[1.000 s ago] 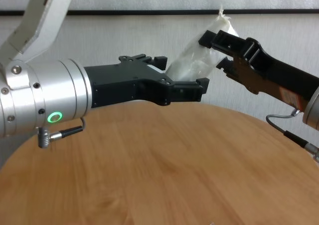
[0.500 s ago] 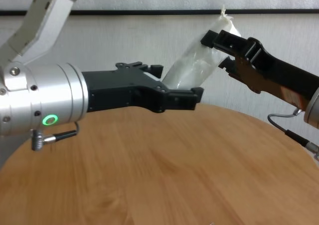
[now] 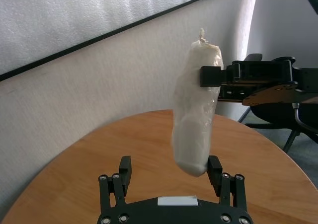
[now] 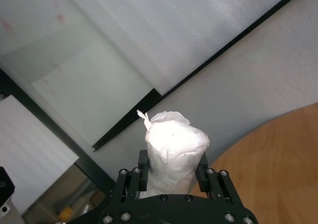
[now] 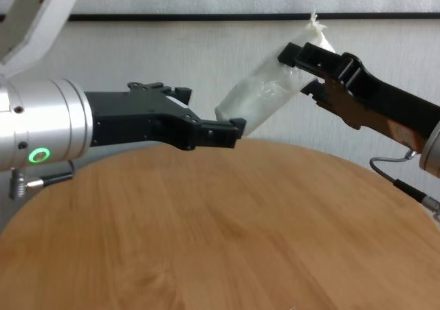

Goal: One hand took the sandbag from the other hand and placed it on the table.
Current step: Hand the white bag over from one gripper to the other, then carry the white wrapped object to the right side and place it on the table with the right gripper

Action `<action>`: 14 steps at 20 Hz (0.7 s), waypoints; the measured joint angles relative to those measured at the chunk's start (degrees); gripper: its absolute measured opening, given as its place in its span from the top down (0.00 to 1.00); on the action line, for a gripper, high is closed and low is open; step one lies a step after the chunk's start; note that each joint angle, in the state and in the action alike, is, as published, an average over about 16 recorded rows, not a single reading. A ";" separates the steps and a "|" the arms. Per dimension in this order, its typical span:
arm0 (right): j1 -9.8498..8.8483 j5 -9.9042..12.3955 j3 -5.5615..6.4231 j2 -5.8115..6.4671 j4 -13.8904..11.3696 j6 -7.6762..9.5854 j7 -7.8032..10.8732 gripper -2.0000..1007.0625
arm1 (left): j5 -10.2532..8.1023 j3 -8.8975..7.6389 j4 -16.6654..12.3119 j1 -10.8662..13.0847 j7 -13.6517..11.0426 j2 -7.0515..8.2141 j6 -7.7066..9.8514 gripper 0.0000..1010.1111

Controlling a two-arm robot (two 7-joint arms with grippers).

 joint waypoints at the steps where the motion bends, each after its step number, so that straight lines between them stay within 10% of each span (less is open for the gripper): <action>1: 0.00 -0.02 0.04 -0.02 0.03 -0.01 0.00 0.46 | 0.10 -0.27 -0.26 0.15 0.23 0.07 0.31 0.01; 14: -0.03 -0.21 0.55 -0.19 0.24 -0.33 0.17 0.46 | 0.67 -4.42 -4.76 3.28 3.57 0.28 3.47 0.01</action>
